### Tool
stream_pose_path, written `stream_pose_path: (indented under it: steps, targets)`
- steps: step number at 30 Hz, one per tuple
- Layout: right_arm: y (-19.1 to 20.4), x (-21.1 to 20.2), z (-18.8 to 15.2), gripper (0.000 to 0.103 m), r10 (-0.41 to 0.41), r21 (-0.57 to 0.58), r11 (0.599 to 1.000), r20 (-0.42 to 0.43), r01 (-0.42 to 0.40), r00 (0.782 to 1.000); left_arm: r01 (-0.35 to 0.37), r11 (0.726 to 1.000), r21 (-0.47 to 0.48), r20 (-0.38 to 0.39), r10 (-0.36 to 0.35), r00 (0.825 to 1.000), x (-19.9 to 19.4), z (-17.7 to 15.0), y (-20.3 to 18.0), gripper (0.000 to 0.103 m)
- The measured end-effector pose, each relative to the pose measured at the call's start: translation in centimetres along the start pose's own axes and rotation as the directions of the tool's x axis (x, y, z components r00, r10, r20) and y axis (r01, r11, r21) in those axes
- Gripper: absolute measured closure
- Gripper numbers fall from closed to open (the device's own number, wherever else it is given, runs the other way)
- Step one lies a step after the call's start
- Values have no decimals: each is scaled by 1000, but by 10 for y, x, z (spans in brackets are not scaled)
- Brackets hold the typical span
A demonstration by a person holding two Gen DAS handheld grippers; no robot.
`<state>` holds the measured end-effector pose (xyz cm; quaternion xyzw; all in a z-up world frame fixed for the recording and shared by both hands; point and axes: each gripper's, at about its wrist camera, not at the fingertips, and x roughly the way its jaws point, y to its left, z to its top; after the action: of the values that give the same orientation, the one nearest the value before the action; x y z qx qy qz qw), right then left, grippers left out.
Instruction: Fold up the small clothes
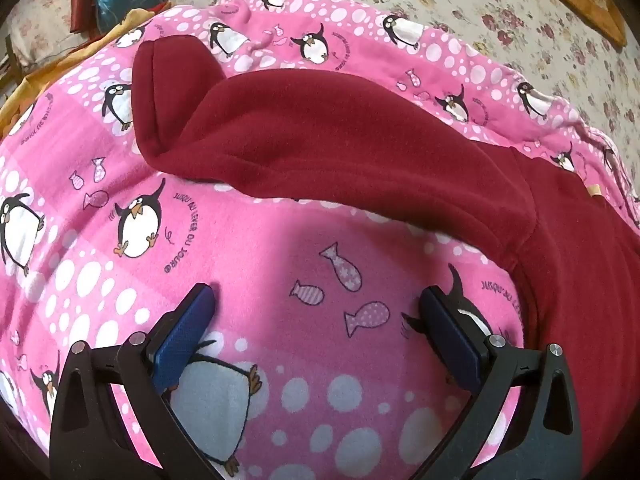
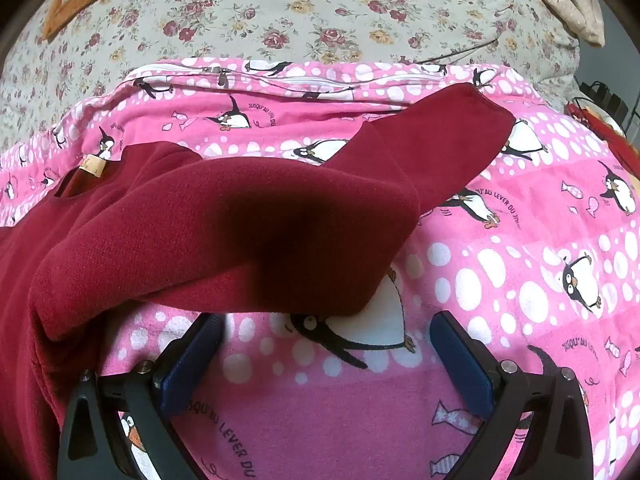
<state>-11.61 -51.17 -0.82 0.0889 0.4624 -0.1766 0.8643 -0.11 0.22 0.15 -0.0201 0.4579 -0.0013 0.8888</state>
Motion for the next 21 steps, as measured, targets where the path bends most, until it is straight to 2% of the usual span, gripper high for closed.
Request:
stream_pose_path:
  steps: [2, 5, 7, 9, 13, 21]
  targets:
    - [0, 0, 0, 0, 0, 0, 1000, 2, 0, 1000, 16, 1000, 26, -30, -15, 999, -5, 1, 3, 0]
    - [0, 0, 0, 0, 0, 0, 1000, 2, 0, 1000, -33, 998, 62, -45, 36, 998, -20, -2, 5, 1]
    - [0, 0, 0, 0, 0, 0, 1000, 2, 0, 1000, -75, 992, 104, 3, 75, 997, -43, -7, 8, 1]
    - [0, 0, 0, 0, 0, 0, 1000, 2, 0, 1000, -75, 987, 139, 34, 71, 997, -61, -9, 12, 1]
    - [0, 0, 0, 0, 0, 0, 1000, 2, 0, 1000, -38, 981, 190, 75, 24, 997, -106, -20, 15, 1]
    - [0, 0, 0, 0, 0, 0, 1000, 2, 0, 1000, 42, 972, 231, 62, -58, 996, -143, -35, -17, 1]
